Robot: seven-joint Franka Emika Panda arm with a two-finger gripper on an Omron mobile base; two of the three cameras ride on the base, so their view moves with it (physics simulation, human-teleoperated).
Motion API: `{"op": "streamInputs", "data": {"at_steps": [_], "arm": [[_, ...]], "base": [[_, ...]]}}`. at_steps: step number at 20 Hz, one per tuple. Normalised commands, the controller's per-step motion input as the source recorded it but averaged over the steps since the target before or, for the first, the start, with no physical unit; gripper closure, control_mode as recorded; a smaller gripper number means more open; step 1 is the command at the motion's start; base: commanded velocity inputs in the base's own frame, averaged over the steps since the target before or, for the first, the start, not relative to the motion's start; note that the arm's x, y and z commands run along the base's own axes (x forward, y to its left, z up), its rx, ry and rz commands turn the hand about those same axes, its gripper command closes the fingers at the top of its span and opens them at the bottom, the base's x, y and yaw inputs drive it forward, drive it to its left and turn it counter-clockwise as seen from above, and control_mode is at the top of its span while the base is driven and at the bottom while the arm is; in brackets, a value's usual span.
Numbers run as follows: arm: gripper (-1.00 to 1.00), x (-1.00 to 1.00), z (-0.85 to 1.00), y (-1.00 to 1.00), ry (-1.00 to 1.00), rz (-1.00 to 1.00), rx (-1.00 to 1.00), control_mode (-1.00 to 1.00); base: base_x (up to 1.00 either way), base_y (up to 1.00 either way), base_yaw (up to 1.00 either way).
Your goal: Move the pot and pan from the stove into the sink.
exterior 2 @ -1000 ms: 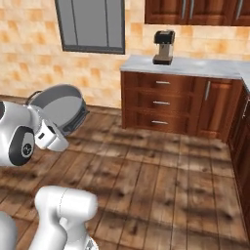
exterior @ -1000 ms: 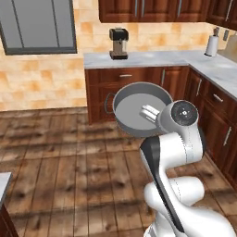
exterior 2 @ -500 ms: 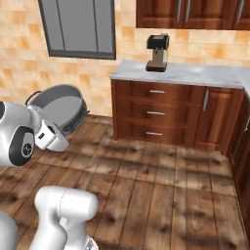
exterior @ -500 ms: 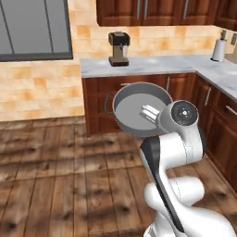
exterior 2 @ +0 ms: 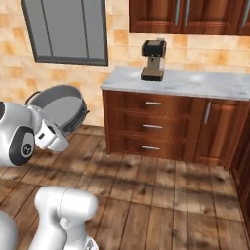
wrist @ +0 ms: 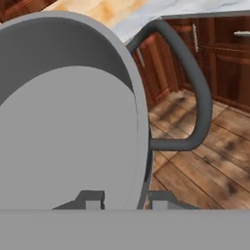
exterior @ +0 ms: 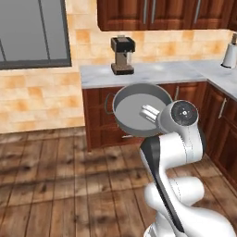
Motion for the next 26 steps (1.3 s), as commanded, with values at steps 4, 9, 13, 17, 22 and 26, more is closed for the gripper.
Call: {"op": "streamInputs", "data": {"at_steps": [4, 9, 13, 17, 22, 26], "arm": [[1.00, 0.00, 0.00, 0.00, 0.00, 0.00, 0.00, 1.00], [1.00, 0.00, 0.00, 0.00, 0.00, 0.00, 0.00, 1.00], [1.00, 0.00, 0.00, 0.00, 0.00, 0.00, 0.00, 1.00], [1.00, 0.00, 0.00, 0.00, 0.00, 0.00, 0.00, 1.00], [1.00, 0.00, 0.00, 0.00, 0.00, 0.00, 0.00, 1.00], [1.00, 0.00, 0.00, 0.00, 0.00, 0.00, 0.00, 1.00]], "base": [[0.71, 0.28, -0.06], [0.17, 0.07, -0.04], [0.00, -0.12, -0.19], [0.10, -0.01, -0.44], [0.09, 0.00, -0.46], [0.09, 0.00, -0.45]]}}
